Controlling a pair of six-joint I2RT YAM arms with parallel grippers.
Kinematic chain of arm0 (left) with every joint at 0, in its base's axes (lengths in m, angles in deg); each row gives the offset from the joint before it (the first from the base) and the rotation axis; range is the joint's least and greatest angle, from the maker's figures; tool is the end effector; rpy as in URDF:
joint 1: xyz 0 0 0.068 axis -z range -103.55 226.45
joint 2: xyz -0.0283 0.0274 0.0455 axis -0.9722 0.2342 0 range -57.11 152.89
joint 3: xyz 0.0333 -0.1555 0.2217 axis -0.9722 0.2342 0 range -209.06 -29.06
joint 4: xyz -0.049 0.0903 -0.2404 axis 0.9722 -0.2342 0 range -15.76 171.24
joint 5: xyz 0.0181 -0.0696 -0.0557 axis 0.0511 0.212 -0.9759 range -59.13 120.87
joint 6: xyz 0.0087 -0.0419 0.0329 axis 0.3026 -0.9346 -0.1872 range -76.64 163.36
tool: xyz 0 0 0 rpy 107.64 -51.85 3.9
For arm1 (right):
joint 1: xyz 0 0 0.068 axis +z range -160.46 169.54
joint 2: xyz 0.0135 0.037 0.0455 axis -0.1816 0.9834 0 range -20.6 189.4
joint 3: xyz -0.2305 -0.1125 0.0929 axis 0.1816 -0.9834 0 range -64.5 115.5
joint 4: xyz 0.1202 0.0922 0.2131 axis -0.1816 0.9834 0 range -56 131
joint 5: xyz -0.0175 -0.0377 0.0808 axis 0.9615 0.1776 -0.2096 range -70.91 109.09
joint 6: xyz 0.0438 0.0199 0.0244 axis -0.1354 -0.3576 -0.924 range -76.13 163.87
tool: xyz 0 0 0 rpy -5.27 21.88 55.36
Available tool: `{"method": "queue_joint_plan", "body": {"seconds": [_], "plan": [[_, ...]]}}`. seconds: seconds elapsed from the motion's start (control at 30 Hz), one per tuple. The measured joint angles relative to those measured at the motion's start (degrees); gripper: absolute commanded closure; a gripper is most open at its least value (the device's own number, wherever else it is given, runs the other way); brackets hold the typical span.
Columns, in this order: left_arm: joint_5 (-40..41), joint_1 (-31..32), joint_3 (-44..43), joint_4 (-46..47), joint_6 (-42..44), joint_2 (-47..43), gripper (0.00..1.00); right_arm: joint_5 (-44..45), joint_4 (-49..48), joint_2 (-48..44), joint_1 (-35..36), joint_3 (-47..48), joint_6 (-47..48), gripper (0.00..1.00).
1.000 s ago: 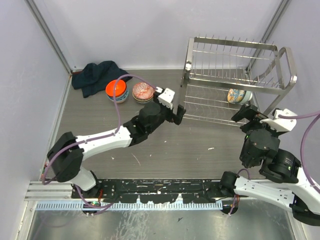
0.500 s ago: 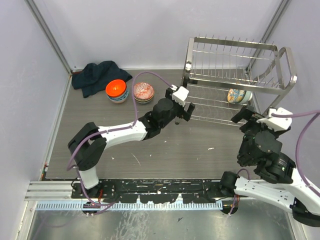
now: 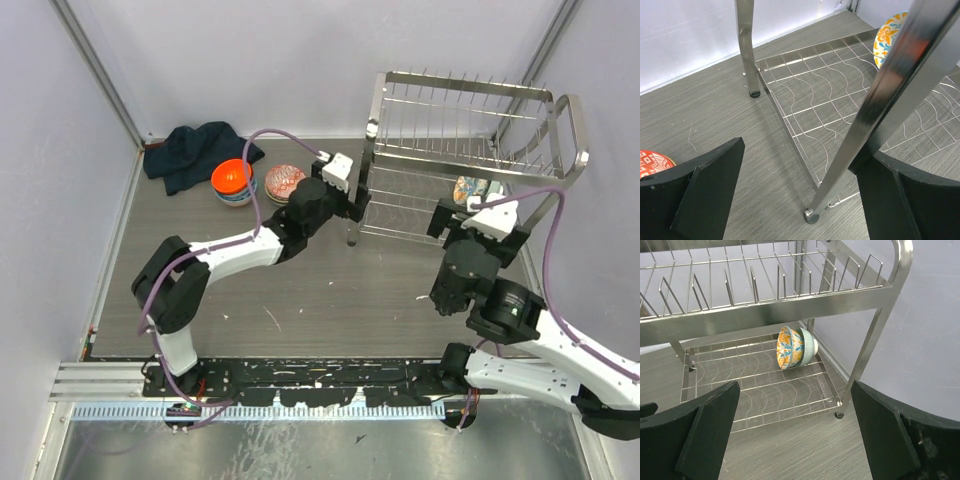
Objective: Unload the bowls from the dish rack
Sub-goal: Adjust the dish rack at the center of the board.
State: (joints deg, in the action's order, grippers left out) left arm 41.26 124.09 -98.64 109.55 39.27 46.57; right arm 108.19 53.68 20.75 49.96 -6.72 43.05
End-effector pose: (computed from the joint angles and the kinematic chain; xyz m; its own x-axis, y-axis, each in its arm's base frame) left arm 0.2929 -0.3115 0.2714 -0.1109 0.0176 -0.9937 0.5994 0.7987 -0.0528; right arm 0.0872 0.0818 0.4104 -0.0211 -0.0367 -0.9991 0.4794 0.8766 -0.0423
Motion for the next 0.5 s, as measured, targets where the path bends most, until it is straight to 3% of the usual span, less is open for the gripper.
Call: {"method": "queue_joint_plan", "body": {"seconds": [0.5], "plan": [[-6.9, -7.8, -5.2, -2.4, -4.0, 3.8, 0.05, -9.4, 1.5, 17.7, -2.0, 4.1, -4.3, 0.0]]}}
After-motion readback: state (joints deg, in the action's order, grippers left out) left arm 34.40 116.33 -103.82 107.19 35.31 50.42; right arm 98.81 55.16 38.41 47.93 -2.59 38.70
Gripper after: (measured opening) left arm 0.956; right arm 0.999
